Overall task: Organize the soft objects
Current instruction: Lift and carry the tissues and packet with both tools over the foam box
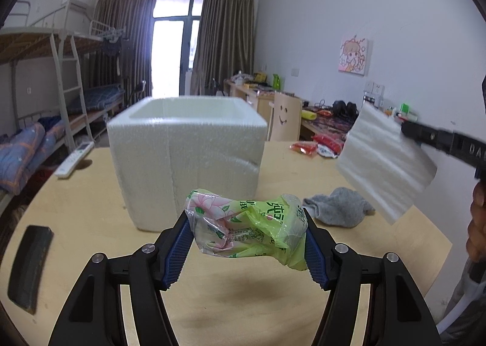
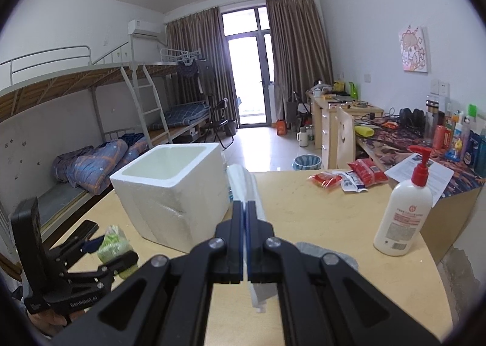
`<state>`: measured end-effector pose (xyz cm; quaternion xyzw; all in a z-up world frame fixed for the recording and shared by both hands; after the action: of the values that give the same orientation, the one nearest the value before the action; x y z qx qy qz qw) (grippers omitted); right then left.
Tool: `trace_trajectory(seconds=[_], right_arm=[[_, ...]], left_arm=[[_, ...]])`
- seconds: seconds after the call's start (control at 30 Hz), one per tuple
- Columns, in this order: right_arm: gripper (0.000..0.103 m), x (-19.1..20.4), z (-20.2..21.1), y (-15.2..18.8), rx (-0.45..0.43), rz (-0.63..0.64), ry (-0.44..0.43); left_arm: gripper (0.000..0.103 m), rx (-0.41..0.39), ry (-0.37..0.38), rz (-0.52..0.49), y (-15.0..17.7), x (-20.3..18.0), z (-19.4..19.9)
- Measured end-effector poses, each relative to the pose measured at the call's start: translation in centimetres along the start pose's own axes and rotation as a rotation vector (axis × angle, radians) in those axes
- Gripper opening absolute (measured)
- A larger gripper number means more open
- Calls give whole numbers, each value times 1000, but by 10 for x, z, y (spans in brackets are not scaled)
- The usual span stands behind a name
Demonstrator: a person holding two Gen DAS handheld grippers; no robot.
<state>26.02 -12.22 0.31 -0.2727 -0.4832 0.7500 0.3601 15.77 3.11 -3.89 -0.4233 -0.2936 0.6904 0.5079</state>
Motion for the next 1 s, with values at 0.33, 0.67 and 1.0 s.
trace_trajectory(seconds=[0.33,0.67,1.0], right_arm=[[3,28,-4,0,-10,29,-73],[3,71,-16,-5,-25,67,-201],[3,80,-22,-25,-44,98,-218]], left_arm=[[67,-107,-48,-10,-17,10,32],[67,-183,-147,17,-29,35,63],[67,-225,-171,14,-43,41,75]])
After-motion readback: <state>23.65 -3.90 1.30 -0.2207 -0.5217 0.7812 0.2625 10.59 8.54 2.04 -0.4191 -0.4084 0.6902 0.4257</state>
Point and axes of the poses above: each gripper's, at about its wrist camera, not at the fingertips, and z roughly against the way its jaws point, x to its left, y to its underside, the point moved 2 cm from there along -z, roughly the way its jaws point, and after that the axes turned 12 degrees about z, right-handed, at the moved point
